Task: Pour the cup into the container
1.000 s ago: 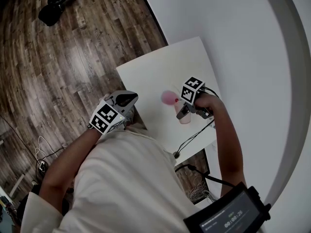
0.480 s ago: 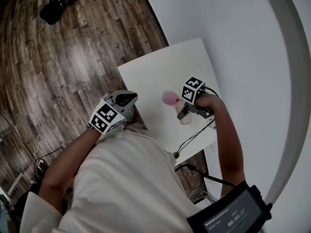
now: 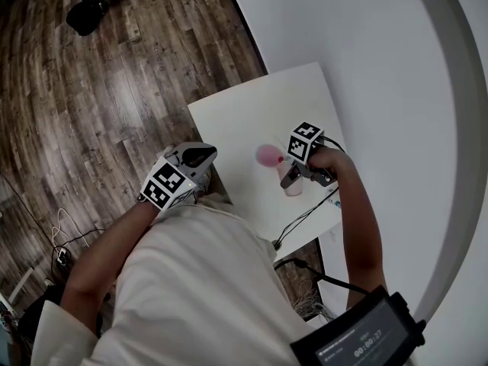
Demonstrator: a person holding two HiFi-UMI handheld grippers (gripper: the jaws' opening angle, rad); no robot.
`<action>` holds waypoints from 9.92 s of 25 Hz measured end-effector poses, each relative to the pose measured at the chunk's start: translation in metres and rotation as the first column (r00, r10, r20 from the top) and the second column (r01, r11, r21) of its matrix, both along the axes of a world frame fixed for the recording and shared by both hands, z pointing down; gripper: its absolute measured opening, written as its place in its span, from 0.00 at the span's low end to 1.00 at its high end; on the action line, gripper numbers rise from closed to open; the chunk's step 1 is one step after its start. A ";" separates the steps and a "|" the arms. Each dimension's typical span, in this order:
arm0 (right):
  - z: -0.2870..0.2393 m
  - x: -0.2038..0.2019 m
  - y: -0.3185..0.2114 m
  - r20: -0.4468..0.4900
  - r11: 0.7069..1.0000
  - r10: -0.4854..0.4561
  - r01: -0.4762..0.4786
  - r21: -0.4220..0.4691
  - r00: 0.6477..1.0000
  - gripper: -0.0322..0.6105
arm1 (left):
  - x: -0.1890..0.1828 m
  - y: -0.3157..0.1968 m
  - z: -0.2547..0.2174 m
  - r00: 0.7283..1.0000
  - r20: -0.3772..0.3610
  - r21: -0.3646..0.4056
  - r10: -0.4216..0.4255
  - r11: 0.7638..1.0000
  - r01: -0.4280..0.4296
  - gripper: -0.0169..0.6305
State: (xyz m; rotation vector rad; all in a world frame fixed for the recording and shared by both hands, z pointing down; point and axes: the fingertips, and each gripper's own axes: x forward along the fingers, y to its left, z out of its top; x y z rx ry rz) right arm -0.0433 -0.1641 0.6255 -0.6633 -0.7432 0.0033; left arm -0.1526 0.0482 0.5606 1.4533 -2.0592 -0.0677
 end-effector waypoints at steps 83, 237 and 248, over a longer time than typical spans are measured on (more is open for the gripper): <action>-0.051 -0.043 0.051 0.865 0.741 0.439 -0.642 -0.196 0.243 0.63 | -0.058 0.002 -0.042 0.950 0.056 0.101 0.308 0.945 -0.312 0.04; -0.126 0.173 -0.065 0.942 0.808 0.221 -0.494 -0.322 -0.252 0.63 | 0.183 -0.127 -0.101 0.962 -0.013 0.133 0.274 0.954 -0.270 0.04; -0.115 0.175 -0.064 0.937 0.798 0.236 -0.499 -0.337 -0.256 0.63 | 0.187 -0.123 -0.095 0.960 -0.011 0.110 0.279 0.955 -0.277 0.04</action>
